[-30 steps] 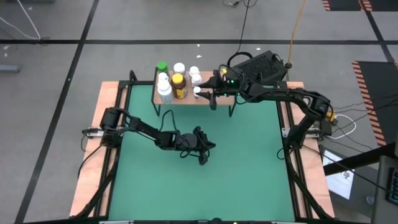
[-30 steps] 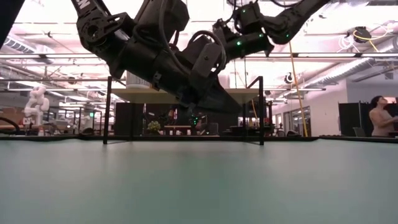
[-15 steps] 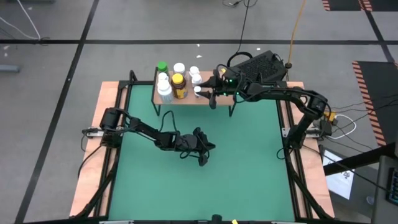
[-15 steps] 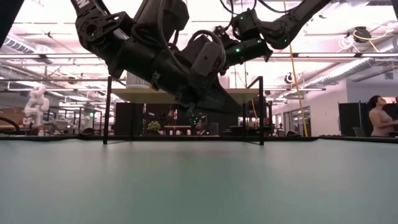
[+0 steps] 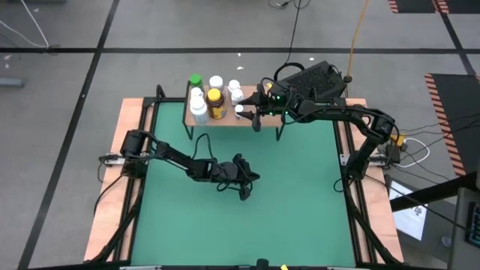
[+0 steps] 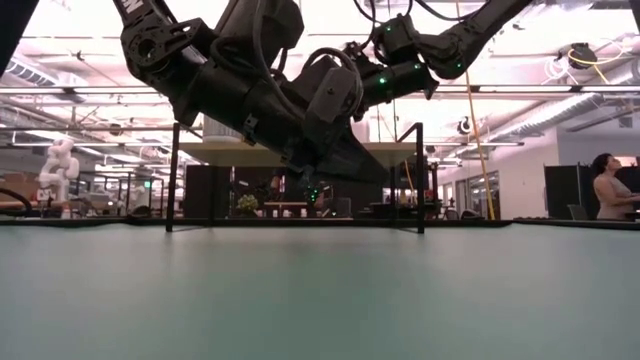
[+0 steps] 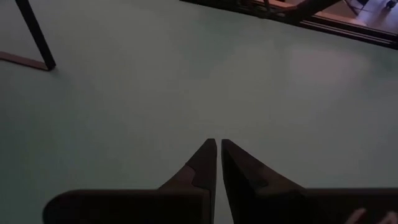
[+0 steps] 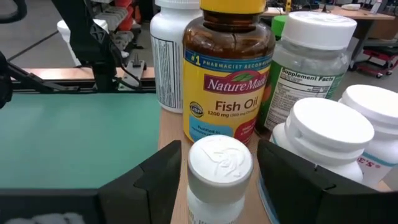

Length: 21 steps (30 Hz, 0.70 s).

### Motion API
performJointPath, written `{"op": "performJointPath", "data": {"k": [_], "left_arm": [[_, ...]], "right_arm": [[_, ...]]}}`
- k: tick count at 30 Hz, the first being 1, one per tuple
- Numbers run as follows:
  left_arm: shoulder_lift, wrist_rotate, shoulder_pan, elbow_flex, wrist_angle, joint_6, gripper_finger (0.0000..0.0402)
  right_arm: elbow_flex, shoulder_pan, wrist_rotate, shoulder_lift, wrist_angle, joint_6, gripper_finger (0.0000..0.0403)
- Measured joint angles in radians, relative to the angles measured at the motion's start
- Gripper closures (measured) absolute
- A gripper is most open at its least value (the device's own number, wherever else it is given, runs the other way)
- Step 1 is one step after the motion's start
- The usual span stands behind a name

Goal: Pick and place medicine bottles onto shelf by color
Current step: Put the white supplement bottle on the shelf, then return to Home Position

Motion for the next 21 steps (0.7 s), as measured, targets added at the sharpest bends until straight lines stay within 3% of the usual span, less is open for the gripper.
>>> {"op": "performJointPath", "data": {"k": [5, 11, 15, 21], "left_arm": [[-0.002, 0.0, -0.005, 0.0, -0.007, 0.027, 0.0376], [-0.08, -0.055, -0.034, 0.0, -0.114, 0.082, 0.0376], [-0.174, -0.189, -0.077, -0.019, -0.217, 0.118, 0.0376], [-0.328, -0.27, -0.123, -0.176, -0.059, 0.177, 0.0376]], "right_arm": [[-0.001, 0.0, 0.0, -0.055, -0.022, 0.0, 0.0186], [-0.038, 0.038, 0.0, -0.231, -0.142, -0.026, 0.019], [-0.167, 0.107, 0.024, -0.383, -0.162, -0.014, 0.0199], [-0.435, 0.286, 0.216, -0.592, -0.052, 0.07, 0.0235]]}}
